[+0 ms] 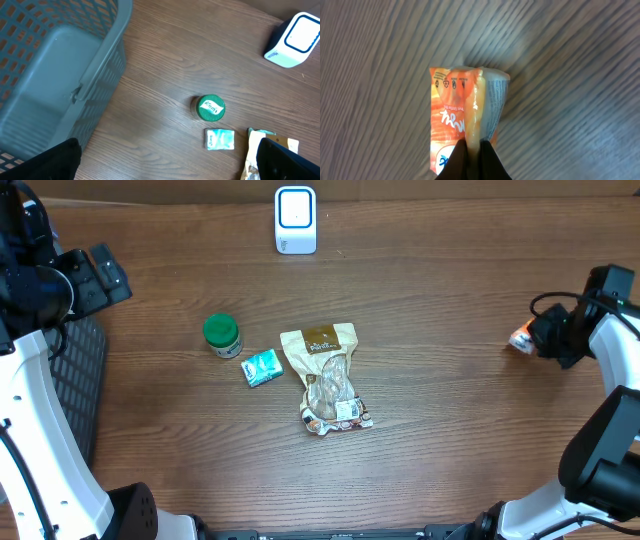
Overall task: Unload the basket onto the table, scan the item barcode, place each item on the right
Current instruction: 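Carry the orange pack right and place it at the table's right edge, then reach the right gripper to the bread bag and grasp its edge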
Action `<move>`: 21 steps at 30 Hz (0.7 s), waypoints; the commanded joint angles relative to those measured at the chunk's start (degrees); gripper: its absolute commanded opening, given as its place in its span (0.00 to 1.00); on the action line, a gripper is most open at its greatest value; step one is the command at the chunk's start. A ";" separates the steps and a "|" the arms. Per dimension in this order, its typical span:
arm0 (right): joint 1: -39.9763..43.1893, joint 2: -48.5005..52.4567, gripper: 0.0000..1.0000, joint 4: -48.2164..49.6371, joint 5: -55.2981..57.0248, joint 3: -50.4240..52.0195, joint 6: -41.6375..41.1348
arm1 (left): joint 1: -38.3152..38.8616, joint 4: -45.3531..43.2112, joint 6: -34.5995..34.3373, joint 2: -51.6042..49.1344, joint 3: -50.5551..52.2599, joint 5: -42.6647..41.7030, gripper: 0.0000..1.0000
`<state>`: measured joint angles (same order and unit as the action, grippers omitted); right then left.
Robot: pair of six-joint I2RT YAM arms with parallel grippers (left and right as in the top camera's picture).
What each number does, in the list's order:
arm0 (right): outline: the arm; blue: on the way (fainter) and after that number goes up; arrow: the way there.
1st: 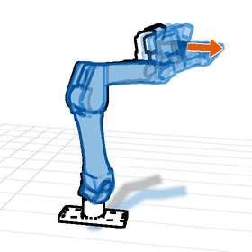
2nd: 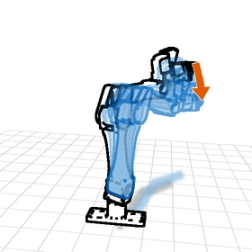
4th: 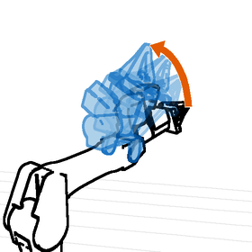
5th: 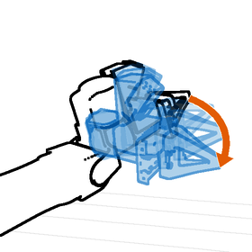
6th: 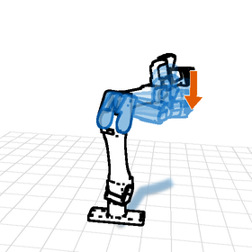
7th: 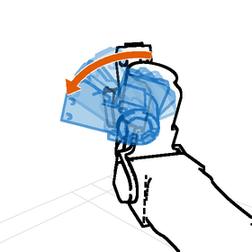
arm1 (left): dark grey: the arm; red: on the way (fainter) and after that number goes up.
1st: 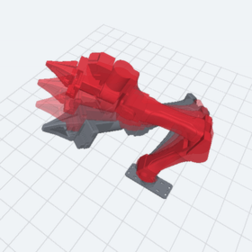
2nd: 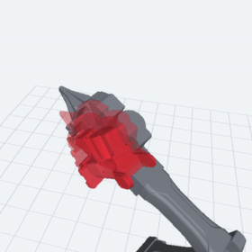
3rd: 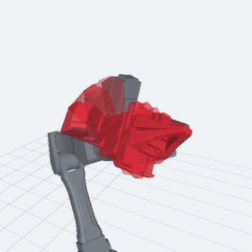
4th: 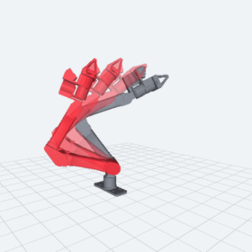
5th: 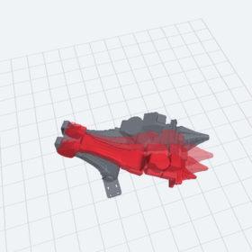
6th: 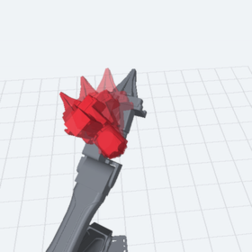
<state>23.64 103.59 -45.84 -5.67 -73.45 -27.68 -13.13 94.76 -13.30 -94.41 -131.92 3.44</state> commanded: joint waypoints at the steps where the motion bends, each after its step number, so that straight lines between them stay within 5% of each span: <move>1: 0.59 -0.52 0.04 2.51 2.93 1.60 -2.82 | -0.09 -0.07 0.46 -0.09 -0.55 -0.28 1.00; 11: 0.59 -0.28 0.05 10.47 7.54 1.88 -2.84 | -0.09 -0.07 0.46 -0.09 -0.55 -0.28 1.00; 16: 0.59 -0.31 0.46 7.67 6.29 1.66 -2.64 | -0.09 -0.07 0.46 -0.09 -0.55 -0.28 0.99; 21: 0.15 -1.77 0.46 0.66 -3.45 -2.47 -0.37 | -0.09 -0.07 0.46 -0.09 -0.55 -0.28 1.00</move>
<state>23.97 103.57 -43.51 -2.50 -72.10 -29.95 -13.13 94.74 -13.30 -94.41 -131.94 3.44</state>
